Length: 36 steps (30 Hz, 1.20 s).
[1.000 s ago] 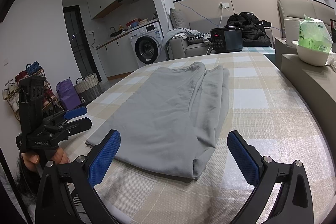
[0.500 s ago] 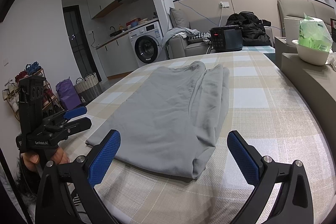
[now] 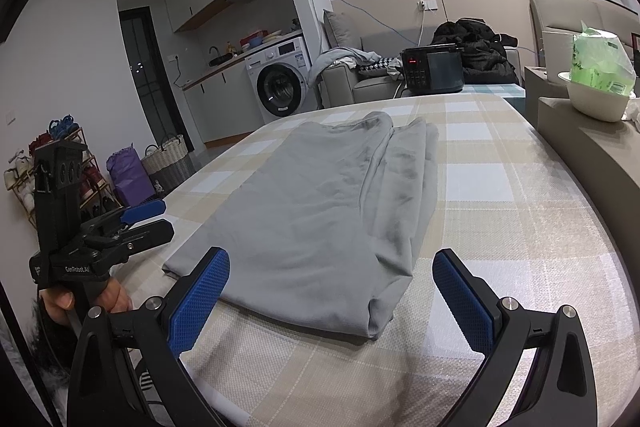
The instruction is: Fold small clothes
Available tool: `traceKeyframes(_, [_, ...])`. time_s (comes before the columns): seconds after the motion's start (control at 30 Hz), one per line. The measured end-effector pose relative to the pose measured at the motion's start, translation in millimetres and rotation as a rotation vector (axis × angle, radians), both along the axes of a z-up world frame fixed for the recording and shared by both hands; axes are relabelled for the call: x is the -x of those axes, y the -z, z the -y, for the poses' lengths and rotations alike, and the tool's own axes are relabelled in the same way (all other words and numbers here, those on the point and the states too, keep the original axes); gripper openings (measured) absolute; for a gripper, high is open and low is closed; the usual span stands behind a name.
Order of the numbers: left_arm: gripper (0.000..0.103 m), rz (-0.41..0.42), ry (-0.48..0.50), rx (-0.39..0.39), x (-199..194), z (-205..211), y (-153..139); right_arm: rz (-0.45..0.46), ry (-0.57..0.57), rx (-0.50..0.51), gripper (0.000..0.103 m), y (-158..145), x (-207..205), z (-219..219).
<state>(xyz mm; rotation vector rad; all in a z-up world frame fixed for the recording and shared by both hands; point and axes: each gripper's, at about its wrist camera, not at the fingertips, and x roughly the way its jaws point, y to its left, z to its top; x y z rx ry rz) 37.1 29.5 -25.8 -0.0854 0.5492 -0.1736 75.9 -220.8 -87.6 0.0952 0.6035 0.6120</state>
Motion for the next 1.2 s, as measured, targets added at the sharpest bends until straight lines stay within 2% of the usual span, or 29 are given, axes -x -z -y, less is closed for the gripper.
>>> traceKeyframes(1.2, [0.102,0.000,-0.001,0.008,-1.2,-2.2,0.8,-0.007,0.006,-0.005,0.103,-0.7,-0.7,-1.0])
